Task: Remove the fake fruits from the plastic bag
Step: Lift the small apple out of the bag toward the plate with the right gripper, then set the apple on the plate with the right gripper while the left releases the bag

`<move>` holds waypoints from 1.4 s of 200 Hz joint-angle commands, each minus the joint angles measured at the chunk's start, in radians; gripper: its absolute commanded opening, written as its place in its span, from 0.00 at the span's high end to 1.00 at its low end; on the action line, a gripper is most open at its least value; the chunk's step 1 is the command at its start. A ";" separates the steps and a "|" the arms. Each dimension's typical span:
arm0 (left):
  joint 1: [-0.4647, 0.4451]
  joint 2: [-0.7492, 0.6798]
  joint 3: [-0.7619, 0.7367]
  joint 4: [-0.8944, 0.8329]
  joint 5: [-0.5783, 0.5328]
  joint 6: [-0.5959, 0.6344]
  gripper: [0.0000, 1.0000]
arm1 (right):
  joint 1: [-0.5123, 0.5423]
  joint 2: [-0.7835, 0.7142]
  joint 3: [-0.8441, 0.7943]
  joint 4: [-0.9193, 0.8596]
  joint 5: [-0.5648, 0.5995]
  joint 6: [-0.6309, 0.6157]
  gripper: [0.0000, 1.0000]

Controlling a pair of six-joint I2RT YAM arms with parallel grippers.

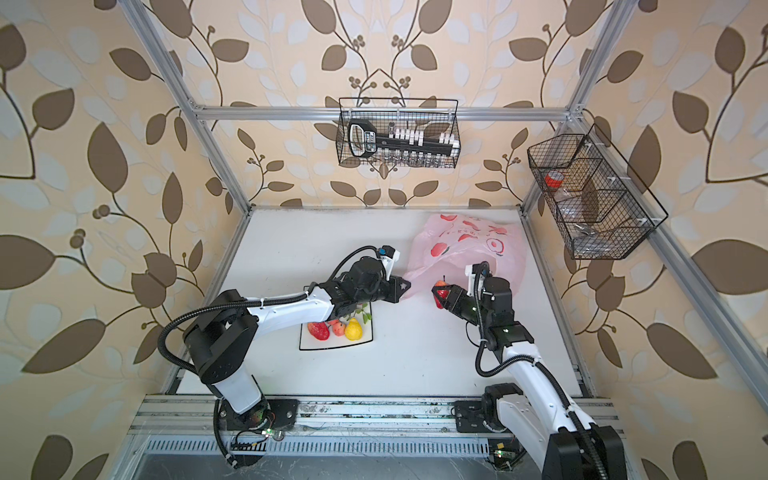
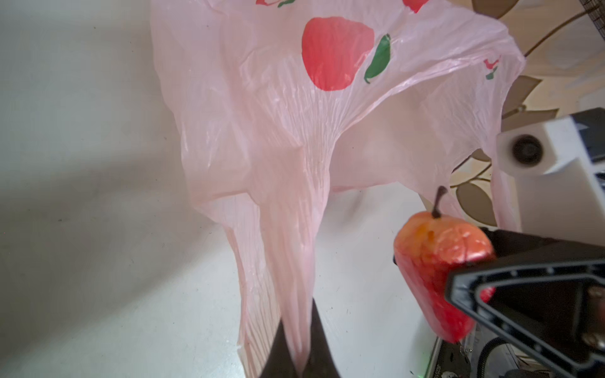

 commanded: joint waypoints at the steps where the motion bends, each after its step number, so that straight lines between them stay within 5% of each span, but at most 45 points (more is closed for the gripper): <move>1: 0.001 0.004 0.031 0.034 0.019 -0.016 0.97 | 0.014 -0.067 -0.023 -0.050 -0.071 -0.007 0.57; 58: 0.000 -0.028 -0.001 0.038 0.041 -0.043 0.57 | 0.123 -0.245 0.036 -0.063 -0.081 -0.018 0.55; 122: 0.001 -0.270 -0.141 -0.016 -0.026 -0.018 0.23 | 0.274 -0.159 0.132 0.013 -0.020 -0.064 0.55; 150: 0.002 -0.484 -0.203 -0.158 -0.180 -0.003 0.18 | 0.387 -0.092 0.197 0.046 0.061 -0.127 0.55; 187: 0.036 -0.769 -0.314 -0.370 -0.538 -0.080 0.07 | 0.587 0.092 0.309 0.028 0.240 -0.253 0.55; 231: 0.208 -1.041 -0.405 -0.559 -0.626 -0.147 0.07 | 0.831 0.400 0.502 -0.077 0.516 -0.427 0.57; 280: 0.229 -1.209 -0.441 -0.683 -0.730 -0.122 0.06 | 0.941 0.709 0.653 -0.063 0.666 -0.494 0.57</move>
